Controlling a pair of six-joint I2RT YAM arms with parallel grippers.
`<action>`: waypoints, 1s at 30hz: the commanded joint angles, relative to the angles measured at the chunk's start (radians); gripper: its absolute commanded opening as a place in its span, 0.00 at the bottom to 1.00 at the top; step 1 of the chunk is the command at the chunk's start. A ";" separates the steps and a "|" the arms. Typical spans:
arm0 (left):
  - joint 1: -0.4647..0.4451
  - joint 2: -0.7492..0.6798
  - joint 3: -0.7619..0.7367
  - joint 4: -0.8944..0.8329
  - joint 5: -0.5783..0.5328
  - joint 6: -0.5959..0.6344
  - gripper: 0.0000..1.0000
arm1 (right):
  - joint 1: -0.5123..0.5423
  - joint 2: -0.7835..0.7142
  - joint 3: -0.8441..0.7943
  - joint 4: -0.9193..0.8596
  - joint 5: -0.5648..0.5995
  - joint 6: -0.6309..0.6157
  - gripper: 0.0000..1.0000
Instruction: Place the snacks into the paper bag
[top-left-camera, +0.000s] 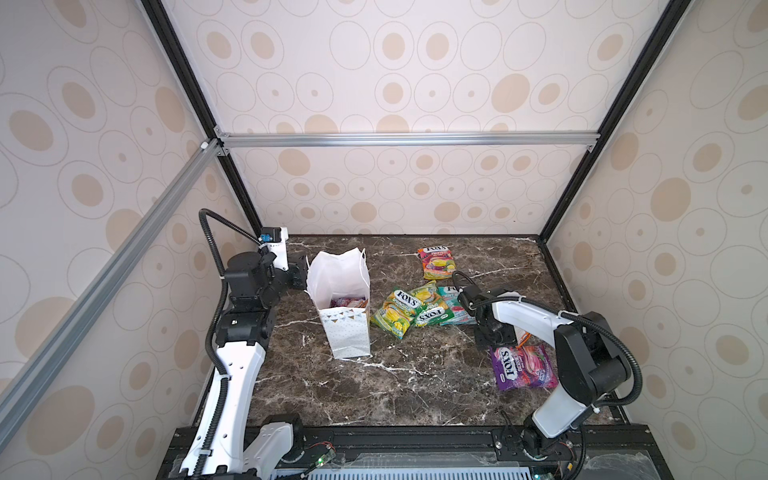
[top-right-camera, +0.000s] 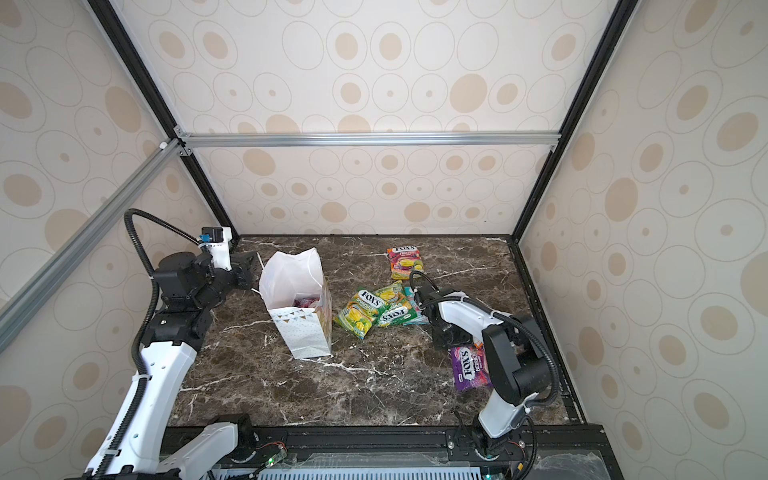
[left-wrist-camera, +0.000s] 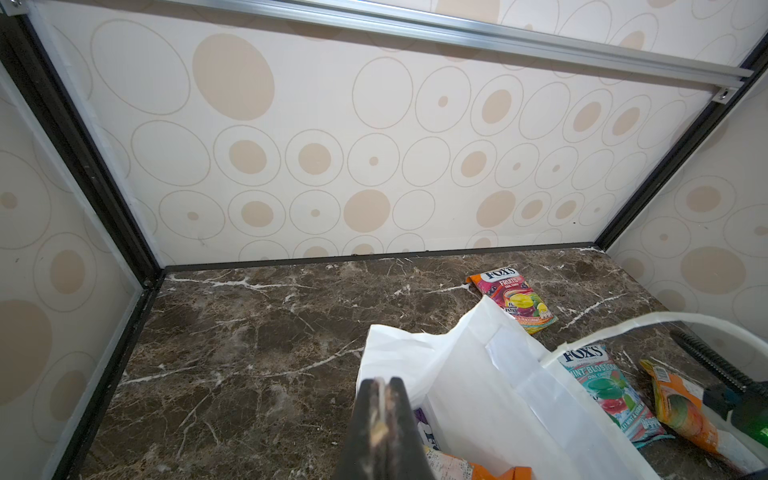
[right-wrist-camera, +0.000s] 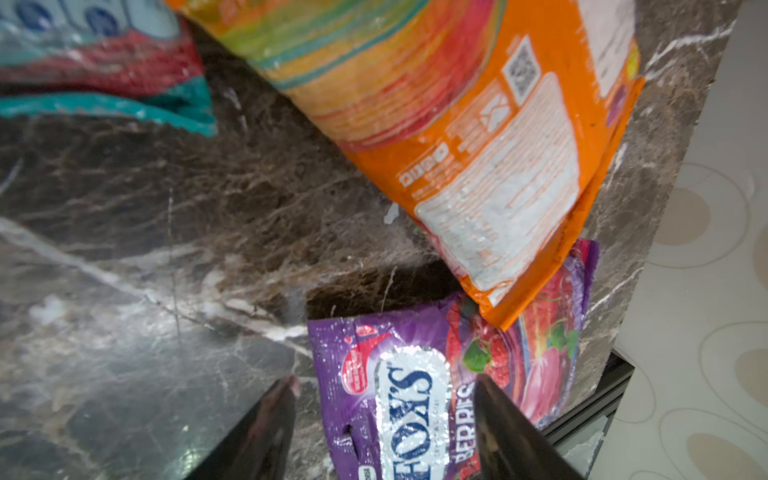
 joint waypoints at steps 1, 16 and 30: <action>0.007 -0.014 0.011 0.017 0.014 0.003 0.00 | -0.004 0.039 0.005 -0.018 -0.007 -0.022 0.66; 0.008 -0.010 0.012 0.016 0.009 0.003 0.00 | -0.013 0.089 -0.023 0.028 0.042 -0.024 0.61; 0.008 -0.012 0.014 0.012 0.009 0.004 0.00 | -0.027 0.147 -0.008 0.051 0.001 -0.037 0.27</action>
